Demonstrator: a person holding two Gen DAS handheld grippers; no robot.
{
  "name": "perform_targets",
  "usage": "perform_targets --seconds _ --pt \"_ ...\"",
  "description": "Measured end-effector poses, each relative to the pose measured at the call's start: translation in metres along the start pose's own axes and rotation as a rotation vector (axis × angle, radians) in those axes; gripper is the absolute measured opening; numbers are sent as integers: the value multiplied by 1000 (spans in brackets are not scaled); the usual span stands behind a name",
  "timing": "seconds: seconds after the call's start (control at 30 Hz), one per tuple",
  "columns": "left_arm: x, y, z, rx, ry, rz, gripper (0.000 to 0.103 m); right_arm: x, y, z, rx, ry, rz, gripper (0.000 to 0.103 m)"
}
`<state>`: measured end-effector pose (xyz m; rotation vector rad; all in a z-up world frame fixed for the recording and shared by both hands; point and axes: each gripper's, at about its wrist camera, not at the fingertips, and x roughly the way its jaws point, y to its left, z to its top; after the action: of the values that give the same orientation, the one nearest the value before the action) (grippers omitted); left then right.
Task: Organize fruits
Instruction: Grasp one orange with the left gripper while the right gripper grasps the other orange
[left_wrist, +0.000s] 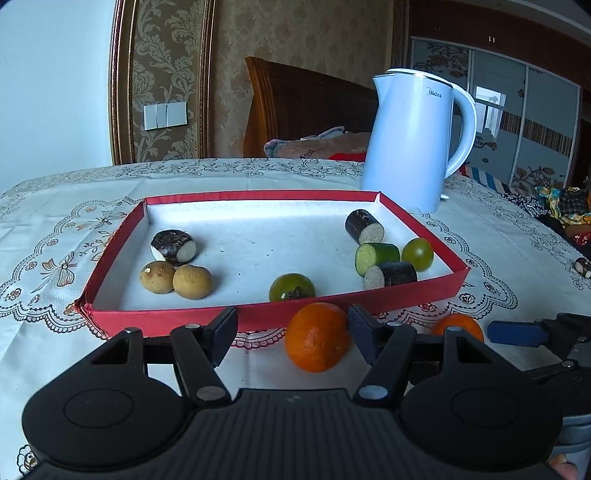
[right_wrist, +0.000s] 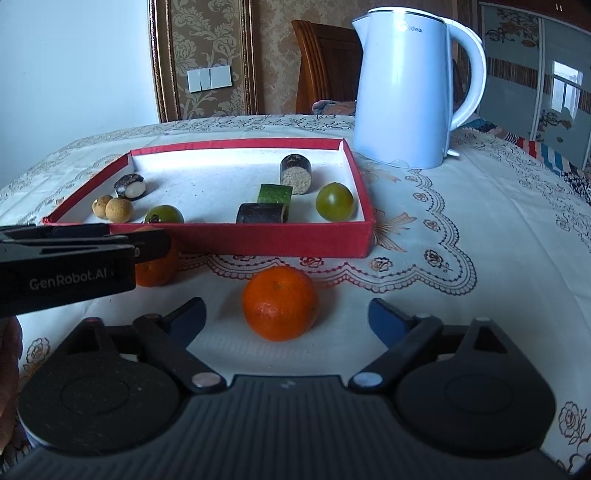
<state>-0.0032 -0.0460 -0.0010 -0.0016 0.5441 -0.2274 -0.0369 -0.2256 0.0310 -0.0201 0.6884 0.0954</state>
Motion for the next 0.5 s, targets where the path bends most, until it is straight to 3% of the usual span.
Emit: perform_targets --seconds 0.23,0.3,0.37,0.4,0.47,0.5 --pt "0 -2 -1 12 7 -18 65 2 -1 0 -1 10 18 84" --pt "-2 -4 -2 26 5 -34 57 2 0 0 -5 9 18 81" --pt "-5 -7 -3 48 0 -60 39 2 1 0 -12 8 25 71" --pt "-6 -9 -4 62 -5 -71 35 2 1 0 -18 5 22 66" --pt "-7 -12 -5 81 -11 -67 35 1 2 0 -28 -2 20 43" --pt "-8 -13 -5 88 -13 -67 35 1 1 1 -31 -5 23 41"
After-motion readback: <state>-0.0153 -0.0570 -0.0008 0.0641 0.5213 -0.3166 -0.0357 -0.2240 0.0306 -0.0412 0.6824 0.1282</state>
